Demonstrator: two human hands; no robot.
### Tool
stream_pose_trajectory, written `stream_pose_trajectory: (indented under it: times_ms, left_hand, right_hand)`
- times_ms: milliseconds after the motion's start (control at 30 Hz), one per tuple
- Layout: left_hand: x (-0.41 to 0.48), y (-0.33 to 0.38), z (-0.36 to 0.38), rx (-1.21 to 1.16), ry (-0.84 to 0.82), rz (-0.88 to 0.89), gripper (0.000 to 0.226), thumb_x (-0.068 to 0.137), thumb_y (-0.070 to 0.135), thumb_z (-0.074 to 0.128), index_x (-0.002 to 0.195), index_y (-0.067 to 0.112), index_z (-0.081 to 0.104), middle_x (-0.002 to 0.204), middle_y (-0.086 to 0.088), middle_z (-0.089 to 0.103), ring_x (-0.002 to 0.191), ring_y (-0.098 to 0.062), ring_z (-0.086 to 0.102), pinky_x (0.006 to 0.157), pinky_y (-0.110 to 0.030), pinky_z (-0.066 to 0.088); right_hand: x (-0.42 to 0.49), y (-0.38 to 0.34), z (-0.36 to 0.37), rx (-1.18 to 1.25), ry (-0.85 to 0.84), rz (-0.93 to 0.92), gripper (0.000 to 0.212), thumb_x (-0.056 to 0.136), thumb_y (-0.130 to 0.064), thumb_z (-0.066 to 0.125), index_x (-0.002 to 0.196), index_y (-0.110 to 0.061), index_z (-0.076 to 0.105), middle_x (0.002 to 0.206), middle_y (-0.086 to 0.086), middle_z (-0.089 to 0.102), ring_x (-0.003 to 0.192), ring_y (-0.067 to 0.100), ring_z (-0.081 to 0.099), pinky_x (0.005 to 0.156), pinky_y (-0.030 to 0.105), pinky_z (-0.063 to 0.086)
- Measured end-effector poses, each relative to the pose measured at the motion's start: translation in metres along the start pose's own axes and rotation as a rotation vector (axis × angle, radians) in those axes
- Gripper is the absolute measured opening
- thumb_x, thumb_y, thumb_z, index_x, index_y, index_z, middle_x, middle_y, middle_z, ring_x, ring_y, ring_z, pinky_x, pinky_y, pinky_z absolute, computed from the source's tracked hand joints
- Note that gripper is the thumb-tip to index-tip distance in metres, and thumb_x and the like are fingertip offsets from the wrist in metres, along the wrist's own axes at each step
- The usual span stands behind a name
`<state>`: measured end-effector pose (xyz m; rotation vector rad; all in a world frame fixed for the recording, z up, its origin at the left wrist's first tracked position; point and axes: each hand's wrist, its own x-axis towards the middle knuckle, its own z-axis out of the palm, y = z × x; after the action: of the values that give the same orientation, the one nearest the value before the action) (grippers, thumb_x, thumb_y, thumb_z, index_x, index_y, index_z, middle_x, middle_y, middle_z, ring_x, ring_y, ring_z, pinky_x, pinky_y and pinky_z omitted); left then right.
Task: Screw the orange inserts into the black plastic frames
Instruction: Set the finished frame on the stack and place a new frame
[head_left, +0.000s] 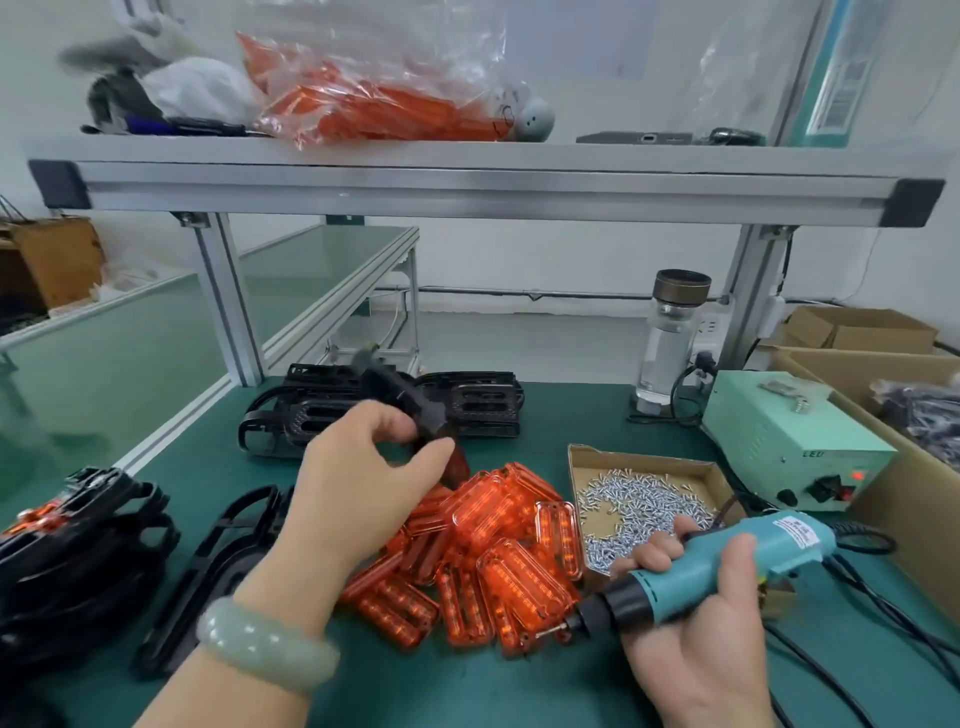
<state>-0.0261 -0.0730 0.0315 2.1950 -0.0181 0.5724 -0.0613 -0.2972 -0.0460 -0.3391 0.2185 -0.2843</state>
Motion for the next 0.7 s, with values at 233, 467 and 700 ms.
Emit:
stream_pose_trajectory:
  times_ms: [233,467,700]
  left_hand:
    - [-0.062,-0.020,-0.012,-0.025,-0.035,-0.143,0.027,0.084,0.005,0.058,0.073,0.030,0.059,0.061,0.012,0.068,0.041,0.002,0.056,0.042,-0.010,0.038]
    - [-0.092,-0.030,-0.022,0.310,-0.421,-0.163,0.013,0.081,0.028,0.056,0.071,0.036,0.061,0.063,0.012,0.067,0.053,0.001,0.061,0.056,-0.015,0.049]
    - [-0.063,-0.012,0.016,0.331,-0.087,-0.048,0.053,0.079,0.058,0.054,0.123,0.030,0.047,0.120,0.007,0.055,0.114,-0.015,0.049,0.097,-0.032,0.040]
  right_hand:
    - [-0.003,-0.001,0.001,0.020,-0.002,-0.015,0.033,0.085,-0.054,0.049,0.085,-0.022,0.052,0.063,-0.008,0.045,0.049,0.006,0.045,0.053,0.022,0.047]
    - [-0.002,-0.003,-0.001,-0.001,-0.012,-0.033,0.034,0.074,-0.055,0.055,0.084,-0.023,0.052,0.065,-0.008,0.044,0.051,0.006,0.045,0.072,0.024,0.035]
    - [-0.002,-0.003,0.001,-0.021,0.006,-0.042,0.034,0.078,-0.056,0.054,0.085,-0.023,0.052,0.065,-0.008,0.045,0.052,0.006,0.046,0.070,0.023,0.040]
